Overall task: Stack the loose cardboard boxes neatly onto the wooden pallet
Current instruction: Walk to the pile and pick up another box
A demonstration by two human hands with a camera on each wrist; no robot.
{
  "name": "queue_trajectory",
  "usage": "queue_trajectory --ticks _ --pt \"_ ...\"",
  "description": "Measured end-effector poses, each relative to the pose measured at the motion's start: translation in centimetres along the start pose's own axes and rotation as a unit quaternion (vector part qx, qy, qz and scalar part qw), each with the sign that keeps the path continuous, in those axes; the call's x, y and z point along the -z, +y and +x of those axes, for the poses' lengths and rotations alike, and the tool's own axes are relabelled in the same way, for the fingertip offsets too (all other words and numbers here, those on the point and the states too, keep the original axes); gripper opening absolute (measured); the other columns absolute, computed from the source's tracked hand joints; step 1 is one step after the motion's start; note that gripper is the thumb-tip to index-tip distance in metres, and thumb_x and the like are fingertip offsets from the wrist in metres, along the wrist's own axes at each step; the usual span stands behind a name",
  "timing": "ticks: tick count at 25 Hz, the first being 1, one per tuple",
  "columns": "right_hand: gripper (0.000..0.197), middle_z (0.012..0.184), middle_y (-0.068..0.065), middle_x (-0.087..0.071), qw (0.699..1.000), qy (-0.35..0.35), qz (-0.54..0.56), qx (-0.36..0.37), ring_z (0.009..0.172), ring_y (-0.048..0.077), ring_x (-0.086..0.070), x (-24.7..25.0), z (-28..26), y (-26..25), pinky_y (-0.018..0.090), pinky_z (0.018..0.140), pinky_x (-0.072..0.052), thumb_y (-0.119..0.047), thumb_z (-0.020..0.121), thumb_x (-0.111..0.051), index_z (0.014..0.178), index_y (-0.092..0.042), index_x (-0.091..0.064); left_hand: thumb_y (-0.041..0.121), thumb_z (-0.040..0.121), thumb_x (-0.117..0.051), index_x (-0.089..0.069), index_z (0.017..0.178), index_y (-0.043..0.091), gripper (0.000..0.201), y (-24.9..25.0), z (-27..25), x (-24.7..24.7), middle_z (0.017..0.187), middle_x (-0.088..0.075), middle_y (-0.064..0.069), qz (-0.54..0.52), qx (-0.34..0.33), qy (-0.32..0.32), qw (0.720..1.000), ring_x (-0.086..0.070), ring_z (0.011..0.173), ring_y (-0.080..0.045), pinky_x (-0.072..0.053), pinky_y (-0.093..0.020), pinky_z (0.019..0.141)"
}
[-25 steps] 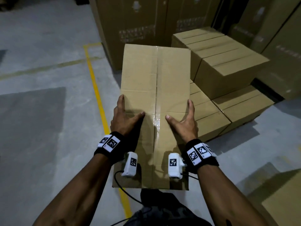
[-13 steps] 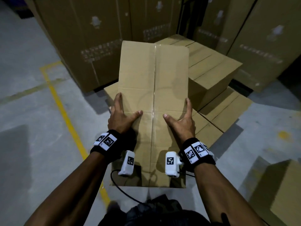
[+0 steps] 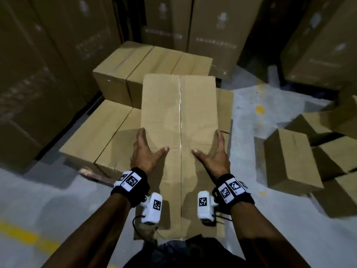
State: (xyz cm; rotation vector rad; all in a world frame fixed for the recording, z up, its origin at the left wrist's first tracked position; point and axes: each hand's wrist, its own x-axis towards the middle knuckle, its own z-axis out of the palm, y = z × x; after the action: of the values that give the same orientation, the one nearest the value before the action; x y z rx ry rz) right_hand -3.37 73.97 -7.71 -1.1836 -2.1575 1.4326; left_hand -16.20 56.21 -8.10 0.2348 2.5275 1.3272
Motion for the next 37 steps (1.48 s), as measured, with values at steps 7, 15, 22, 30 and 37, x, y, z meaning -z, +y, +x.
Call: queue_trajectory --ticks 7,15,22,30,37 --pt "0.108 0.156 0.009 -0.042 0.993 0.082 -0.035 -0.076 0.139 0.037 -0.041 0.0 -2.1 0.2 0.044 0.110 -0.036 -0.052 0.077 -0.081 0.156 -0.048 -0.008 0.046 0.077 -0.081 -0.011 0.155 0.033 0.105 0.7 2.9 -0.6 0.158 -0.029 -0.009 0.011 -0.041 -0.114 0.993 -0.038 0.138 -0.035 -0.036 -0.045 0.108" --pt "0.107 0.154 0.010 -0.044 0.981 0.136 -0.036 -0.136 0.137 0.037 -0.042 2.6 -0.2 2.5 0.043 0.110 -0.036 -0.052 0.078 -0.080 0.157 -0.044 -0.008 0.042 0.078 -0.081 -0.012 0.155 0.032 0.104 3.2 5.5 -5.9 0.157 -0.029 -0.012 0.028 -0.058 -0.207 0.976 -0.041 0.135 -0.039 -0.040 -0.044 0.104" --pt "0.108 0.153 0.011 -0.044 0.974 0.113 -0.024 -0.194 0.137 0.038 -0.042 5.4 6.6 6.1 0.044 0.110 -0.038 -0.055 0.077 -0.080 0.157 -0.045 -0.008 0.044 0.079 -0.080 -0.010 0.154 0.030 0.103 5.8 9.6 -12.9 0.150 -0.036 -0.018 0.084 -0.029 -0.254 0.963 -0.045 0.130 -0.040 -0.040 -0.041 0.100" --pt "0.110 0.155 0.011 -0.042 0.968 0.061 -0.034 -0.240 0.136 0.039 -0.044 7.5 15.8 9.6 0.048 0.113 -0.036 -0.060 0.076 -0.079 0.156 -0.047 -0.005 0.045 0.078 -0.080 -0.009 0.154 0.027 0.105 7.3 15.0 -20.7 0.156 -0.030 -0.016 0.097 0.015 -0.268 0.958 -0.037 0.138 -0.038 -0.035 -0.043 0.110" --pt "0.108 0.155 0.013 -0.042 0.968 0.037 -0.042 -0.245 0.137 0.039 -0.043 7.8 23.3 11.0 0.041 0.110 -0.036 -0.056 0.079 -0.078 0.158 -0.043 -0.005 0.043 0.079 -0.080 -0.008 0.156 0.025 0.107 7.7 20.4 -25.7 0.159 -0.025 -0.014 0.096 0.027 -0.265 0.959 -0.031 0.143 -0.035 -0.030 -0.041 0.113"
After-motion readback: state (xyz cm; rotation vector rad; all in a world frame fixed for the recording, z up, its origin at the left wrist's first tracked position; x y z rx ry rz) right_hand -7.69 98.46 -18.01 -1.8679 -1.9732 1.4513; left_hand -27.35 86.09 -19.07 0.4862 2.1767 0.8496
